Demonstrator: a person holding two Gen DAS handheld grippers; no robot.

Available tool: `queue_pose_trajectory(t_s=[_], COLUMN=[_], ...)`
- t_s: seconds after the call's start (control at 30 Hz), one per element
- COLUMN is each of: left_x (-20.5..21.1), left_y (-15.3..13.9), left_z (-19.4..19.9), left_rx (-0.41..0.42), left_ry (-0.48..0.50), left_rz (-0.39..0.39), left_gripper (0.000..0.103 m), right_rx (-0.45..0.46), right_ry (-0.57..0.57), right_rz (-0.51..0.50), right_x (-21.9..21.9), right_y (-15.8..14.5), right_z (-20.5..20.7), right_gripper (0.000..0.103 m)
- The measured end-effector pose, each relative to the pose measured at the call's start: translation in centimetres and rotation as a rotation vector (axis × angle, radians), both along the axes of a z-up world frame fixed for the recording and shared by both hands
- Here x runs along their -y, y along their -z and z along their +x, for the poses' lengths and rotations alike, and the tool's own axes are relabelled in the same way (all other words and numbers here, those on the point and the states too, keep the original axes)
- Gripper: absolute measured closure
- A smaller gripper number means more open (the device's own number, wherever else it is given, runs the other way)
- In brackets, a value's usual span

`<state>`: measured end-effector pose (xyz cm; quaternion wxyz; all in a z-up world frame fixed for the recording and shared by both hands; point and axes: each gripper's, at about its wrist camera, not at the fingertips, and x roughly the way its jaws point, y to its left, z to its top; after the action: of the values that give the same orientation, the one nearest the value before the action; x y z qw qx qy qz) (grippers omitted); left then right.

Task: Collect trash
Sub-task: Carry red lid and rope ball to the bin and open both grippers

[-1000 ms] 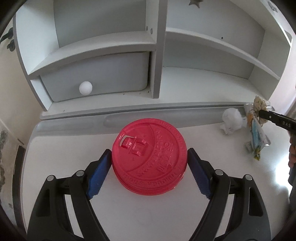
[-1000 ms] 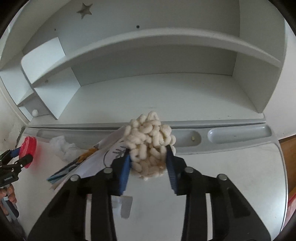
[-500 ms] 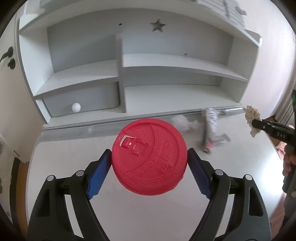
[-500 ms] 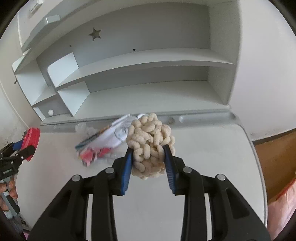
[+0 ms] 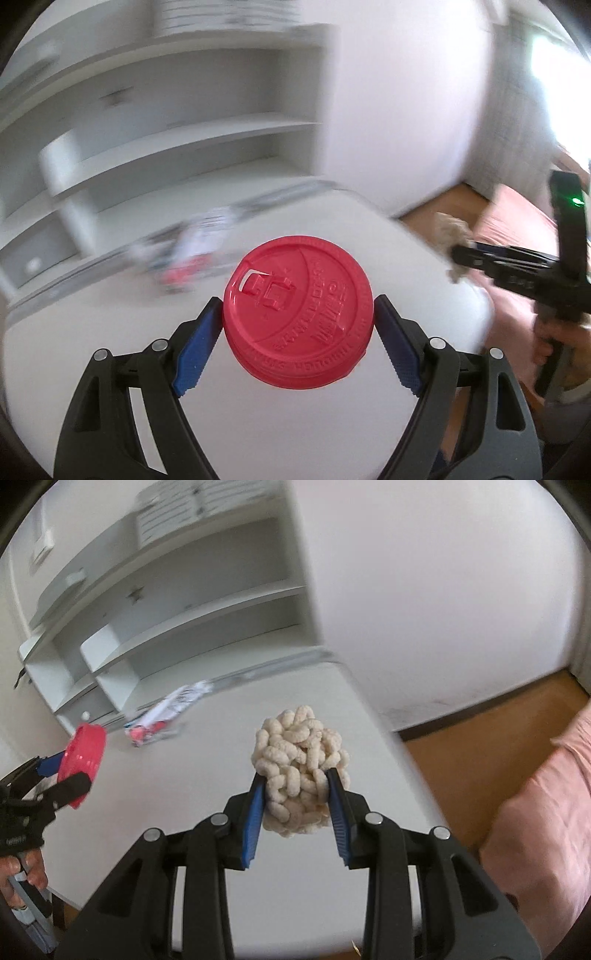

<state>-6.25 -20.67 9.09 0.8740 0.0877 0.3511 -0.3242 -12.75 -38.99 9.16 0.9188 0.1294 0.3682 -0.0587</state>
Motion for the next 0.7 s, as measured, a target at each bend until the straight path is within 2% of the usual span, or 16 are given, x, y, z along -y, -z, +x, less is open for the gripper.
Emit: queue_pose_trajectory(t_s=[0.03, 0.13, 0.23, 0.3, 0.4, 0.43, 0.47, 0.53, 0.63, 0.7], left_x=[2.8, 8.5, 14.6, 17.3, 21.4, 22.9, 23.7, 25.5, 28.2, 29.7], left_y=[0.0, 0.6, 3.2, 4.9, 9.0, 11.3, 12.8, 17.0, 22.9, 26.2], left_z=[-1.5, -4.9, -8.8, -10.7, -13.7, -14.9, -15.5, -16.0, -14.7, -14.4], left_rx=[-0.005, -0.004, -0.052, -0.073, -0.127, -0.154, -0.173, -0.26, -0.385, -0.395], left_ry=[0.08, 0.227, 0.386, 0.454, 0.553, 0.583, 0.594, 0.613, 0.578, 0.557], left_rz=[-0.006, -0.016, 0.003, 0.028, 0.09, 0.127, 0.15, 0.212, 0.274, 0.347], left_gripper=[0.023, 0.023, 0.023, 0.023, 0.023, 0.023, 0.023, 0.023, 0.023, 0.023], right_rx=[0.002, 0.001, -0.021, -0.063, -0.15, -0.171, -0.201, -0.264, -0.358, -0.418], right_ry=[0.034, 0.131, 0.225, 0.279, 0.329, 0.345, 0.372, 0.428, 0.445, 0.461], right_rz=[-0.004, 0.003, 0.03, 0.065, 0.136, 0.165, 0.217, 0.323, 0.455, 0.512], right_x=[1.3, 5.1, 8.8, 11.3, 14.2, 14.9, 16.0, 17.9, 19.4, 20.2], right_y=[-0.1, 0.3, 2.1, 4.6, 9.5, 11.0, 13.4, 18.0, 23.6, 26.7], right_z=[-1.6, -6.0, -9.9, -12.3, -14.7, -15.4, -16.2, -16.9, -16.9, -16.6], right_gripper=[0.07, 0.07, 0.07, 0.07, 0.07, 0.07, 0.07, 0.07, 0.07, 0.07])
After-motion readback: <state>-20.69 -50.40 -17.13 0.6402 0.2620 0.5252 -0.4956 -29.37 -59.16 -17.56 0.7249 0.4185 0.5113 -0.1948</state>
